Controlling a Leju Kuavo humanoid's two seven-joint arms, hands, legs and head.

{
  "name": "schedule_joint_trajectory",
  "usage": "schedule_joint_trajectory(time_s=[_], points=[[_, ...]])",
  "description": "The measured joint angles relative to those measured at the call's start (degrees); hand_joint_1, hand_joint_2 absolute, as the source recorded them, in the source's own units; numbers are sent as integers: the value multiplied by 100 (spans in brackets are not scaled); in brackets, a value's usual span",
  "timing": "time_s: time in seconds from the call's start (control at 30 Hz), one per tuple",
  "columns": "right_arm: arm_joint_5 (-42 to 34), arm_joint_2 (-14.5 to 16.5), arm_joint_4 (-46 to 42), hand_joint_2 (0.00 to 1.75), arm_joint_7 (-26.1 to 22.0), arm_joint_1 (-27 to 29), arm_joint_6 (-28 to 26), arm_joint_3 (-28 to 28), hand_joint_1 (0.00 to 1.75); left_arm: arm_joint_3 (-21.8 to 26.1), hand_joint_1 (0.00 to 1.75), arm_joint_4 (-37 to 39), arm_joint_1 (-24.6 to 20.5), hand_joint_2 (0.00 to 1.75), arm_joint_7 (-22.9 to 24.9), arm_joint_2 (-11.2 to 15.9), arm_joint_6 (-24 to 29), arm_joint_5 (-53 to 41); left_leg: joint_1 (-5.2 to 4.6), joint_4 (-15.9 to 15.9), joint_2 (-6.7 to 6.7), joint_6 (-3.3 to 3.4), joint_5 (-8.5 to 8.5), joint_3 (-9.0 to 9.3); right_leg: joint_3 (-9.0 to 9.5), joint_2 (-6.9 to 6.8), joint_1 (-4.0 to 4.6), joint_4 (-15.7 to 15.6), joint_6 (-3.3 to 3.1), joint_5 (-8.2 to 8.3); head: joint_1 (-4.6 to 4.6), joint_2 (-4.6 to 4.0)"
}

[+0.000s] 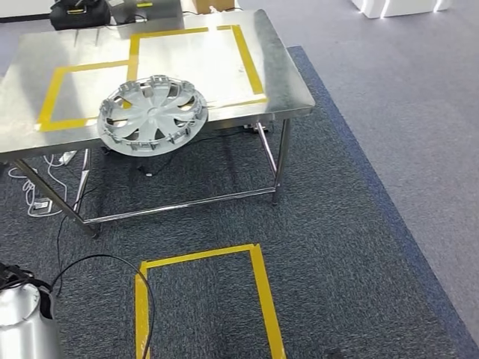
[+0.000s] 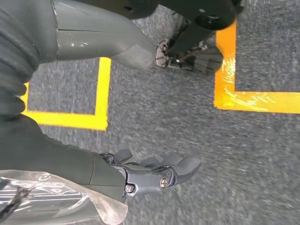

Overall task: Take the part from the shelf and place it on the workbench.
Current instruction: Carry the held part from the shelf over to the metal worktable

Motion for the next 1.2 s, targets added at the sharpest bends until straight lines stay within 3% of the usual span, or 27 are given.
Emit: schedule_joint_trajectory(time_s=[0.03,0.1,0.13,0.17,0.23,0.3,0.33,0.37,0.4,0.47,0.53,0.6,0.63,0.7,0.77,0.83,0.87,0.9,0.93,1.0,1.03,1.13,1.2], points=[[0,-1,1,175,0,-3,0,0,0,-1,175,1,-4,175,0,-1,-1,0,-27,-67,44,34,-26,21,14,-60,17,-4,27,-17,4,0],[0,-1,1,175,1,-19,1,0,0,4,175,1,0,175,-1,4,-1,0,-25,-98,-74,107,-19,15,46,-175,24,-23,85,-50,18,0],[1,-1,1,175,1,-30,2,0,0,7,175,1,3,175,-3,7,-1,0,-12,-121,-144,140,-9,27,49,-124,16,4,118,-96,32,0],[1,-1,2,175,2,-39,4,0,0,8,175,0,-3,175,-6,5,0,1,6,-145,-210,176,5,38,2,5,8,127,145,-191,44,0],[3,0,5,175,9,-43,9,0,0,3,175,1,-8,175,-14,-8,0,3,30,-166,-333,222,18,46,-288,363,-4,741,175,-515,77,0],[4,0,11,175,19,-22,15,0,0,2,175,3,5,175,-19,-16,0,9,31,-161,-482,239,18,39,-693,508,-2,1486,177,-773,88,0],[5,0,13,175,22,-9,17,0,0,2,175,3,12,175,-20,-16,0,12,30,-158,-561,240,17,41,-805,525,-1,1637,173,-752,88,0],[5,-1,14,175,24,0,17,0,0,3,175,4,18,175,-20,-16,1,15,31,-154,-645,238,16,45,-814,539,-1,1560,165,-613,88,0],[5,-1,14,175,24,4,17,0,0,4,175,4,21,175,-20,-16,1,16,33,-148,-725,234,14,50,-716,579,-5,1262,152,-381,89,0],[6,-1,14,175,21,8,18,0,0,4,175,4,19,175,-20,-16,0,18,35,-117,-869,204,0,35,-413,864,-40,471,126,14,88,0],[7,-1,14,175,15,12,21,0,0,4,175,4,19,175,-21,-16,0,20,43,-96,-997,137,4,-9,-226,1088,-60,79,106,105,86,0],[4,0,14,175,8,14,32,-1,0,9,175,3,29,175,-24,-14,-1,26,63,-112,-1130,56,32,-38,-174,1007,-54,42,65,94,85,0],[-2,-1,15,175,4,13,45,-2,0,11,175,2,36,175,-25,-11,-1,38,62,-97,-1120,23,20,-49,-156,940,-59,21,34,103,82,0],[-20,-1,16,175,-3,9,69,-4,0,9,175,2,28,175,-31,-4,1,67,44,216,-867,-32,-177,-186,-114,794,-75,-19,-38,114,45,0],[-32,-1,17,175,-1,15,88,-4,0,4,175,4,24,175,-36,-4,1,89,45,944,-539,-76,-542,-515,-93,669,-58,-23,-81,98,10,0],[-52,-1,18,175,10,20,109,-7,0,1,175,5,44,175,-37,-5,0,98,59,1484,-444,-96,-705,-763,-84,568,-47,-19,-90,81,9,0],[-64,-1,18,175,16,18,116,-9,0,1,175,6,51,175,-37,-2,-1,101,60,1457,-434,-93,-626,-743,-76,530,-45,-17,-86,72,8,0],[-72,-1,18,175,16,14,122,-11,0,-3,175,6,55,175,-32,5,-1,99,59,1208,-432,-80,-455,-610,-60,502,-45,-16,-78,62,8,0],[-75,-1,18,175,14,8,127,-14,0,-12,175,5,56,175,-23,17,-2,98,54,808,-427,-55,-243,-401,-40,482,-44,-16,-67,49,8,0],[-72,-1,19,175,4,-6,138,-15,0,-51,175,4,57,175,10,60,-3,104,26,114,-408,1,-22,-39,-24,462,-23,-7,-26,19,10,0],[-69,-1,19,175,-1,-11,144,-15,0,-87,175,3,64,175,45,95,-4,116,13,-57,-402,23,-6,43,-25,456,-14,-6,-1,9,13,0],[-63,-1,19,175,-6,-25,164,-17,0,-239,175,-3,114,175,172,232,-6,179,15,-144,-408,89,-28,67,-24,449,-10,-21,86,-12,17,0],[-60,-3,19,175,-6,-30,178,-21,0,-345,175,-19,131,175,211,309,-6,201,46,-191,-409,157,-12,97,-144,477,-8,221,131,-177,35,0]])
